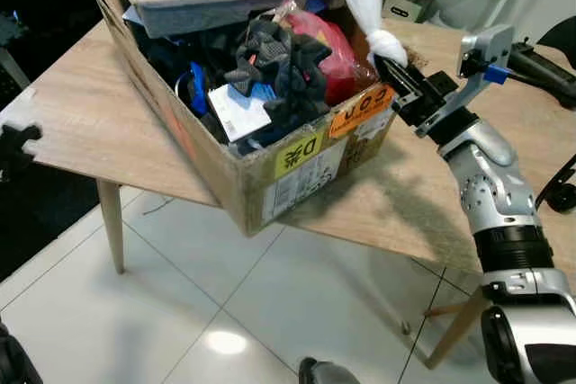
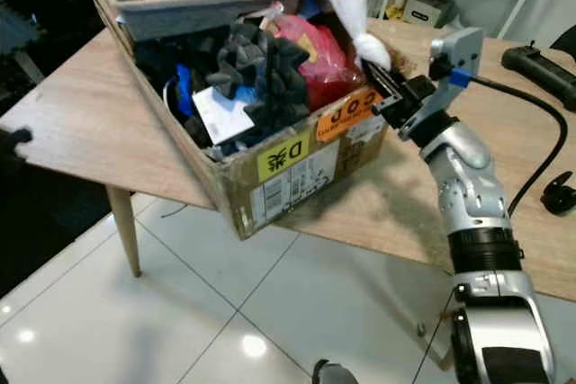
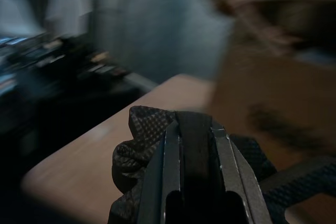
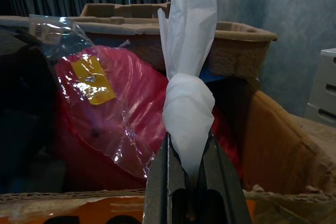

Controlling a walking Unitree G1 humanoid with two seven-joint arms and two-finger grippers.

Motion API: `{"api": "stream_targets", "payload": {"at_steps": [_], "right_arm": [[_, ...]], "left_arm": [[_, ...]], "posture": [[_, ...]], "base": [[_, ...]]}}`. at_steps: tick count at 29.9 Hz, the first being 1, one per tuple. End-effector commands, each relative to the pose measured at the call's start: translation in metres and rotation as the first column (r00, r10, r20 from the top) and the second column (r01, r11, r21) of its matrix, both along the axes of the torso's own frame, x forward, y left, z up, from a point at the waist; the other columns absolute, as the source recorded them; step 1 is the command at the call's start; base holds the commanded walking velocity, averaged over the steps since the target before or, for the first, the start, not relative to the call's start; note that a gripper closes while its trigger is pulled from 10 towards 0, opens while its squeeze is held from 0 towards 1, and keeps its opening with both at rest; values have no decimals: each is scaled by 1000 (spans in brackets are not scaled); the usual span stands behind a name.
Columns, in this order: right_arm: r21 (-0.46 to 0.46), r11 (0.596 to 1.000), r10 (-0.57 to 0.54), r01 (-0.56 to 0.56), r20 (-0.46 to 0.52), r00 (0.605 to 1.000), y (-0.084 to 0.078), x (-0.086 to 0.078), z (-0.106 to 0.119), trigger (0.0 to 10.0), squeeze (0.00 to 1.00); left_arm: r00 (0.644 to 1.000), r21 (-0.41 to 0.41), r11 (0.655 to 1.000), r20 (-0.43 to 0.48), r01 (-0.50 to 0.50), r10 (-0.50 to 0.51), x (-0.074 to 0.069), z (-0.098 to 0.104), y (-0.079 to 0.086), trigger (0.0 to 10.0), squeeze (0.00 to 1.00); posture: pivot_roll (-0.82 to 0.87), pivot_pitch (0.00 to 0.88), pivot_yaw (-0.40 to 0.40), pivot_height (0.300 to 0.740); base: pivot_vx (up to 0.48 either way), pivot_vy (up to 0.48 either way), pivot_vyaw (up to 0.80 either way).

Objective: Picking trash to rubbish bin

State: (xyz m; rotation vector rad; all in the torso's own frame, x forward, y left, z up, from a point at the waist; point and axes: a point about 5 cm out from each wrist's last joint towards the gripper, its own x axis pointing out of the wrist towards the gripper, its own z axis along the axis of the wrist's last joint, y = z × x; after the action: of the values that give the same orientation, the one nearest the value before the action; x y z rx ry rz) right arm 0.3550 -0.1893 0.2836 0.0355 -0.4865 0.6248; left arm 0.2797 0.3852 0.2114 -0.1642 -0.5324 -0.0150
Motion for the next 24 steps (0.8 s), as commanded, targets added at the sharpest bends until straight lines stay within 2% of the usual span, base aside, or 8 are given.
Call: {"api": "stream_targets", "payload": {"at_steps": [1,6,7,8,9,11,13,24], "right_arm": [[-27,999,16,-17,-35,999,4,1,-9,10000,0],[-23,1000,-8,7,-30,1000,4,4,-6,10000,0],[-13,1000,-24,23,-25,999,3,5,-4,10000,0],[-13,1000,-24,23,-25,999,3,5,-4,10000,0],[7,999,-44,44,-17,999,1,7,0,10000,0],[25,998,-61,61,-8,998,-1,8,5,10000,0],[28,997,-75,74,0,997,-3,9,9,10000,0],[-30,983,-182,180,-79,980,-10,31,10,10000,0]], "left_arm": [[991,76,989,38,126,-130,-7,19,-2,10000,0],[941,157,933,48,324,-335,-8,33,-23,10000,0],[900,195,887,39,419,-434,-11,38,-36,10000,0],[900,195,887,39,419,-434,-11,38,-36,10000,0],[846,235,825,18,514,-533,-15,41,-51,10000,0],[788,269,757,-7,595,-616,-19,44,-65,10000,0],[749,293,711,-28,639,-661,-22,46,-73,10000,0],[648,346,596,-49,725,-760,-29,64,-96,10000,0]], "posture": [[0,209,-11,740],[1,209,-11,740],[2,213,-9,740],[2,213,-9,740],[2,213,-9,740],[3,219,-8,740],[2,224,-9,740],[2,236,-10,740]], "base": [[0,0,0],[0,0,0],[0,0,0],[0,0,0],[0,0,0],[0,0,0],[0,0,0],[0,0,0]]}}
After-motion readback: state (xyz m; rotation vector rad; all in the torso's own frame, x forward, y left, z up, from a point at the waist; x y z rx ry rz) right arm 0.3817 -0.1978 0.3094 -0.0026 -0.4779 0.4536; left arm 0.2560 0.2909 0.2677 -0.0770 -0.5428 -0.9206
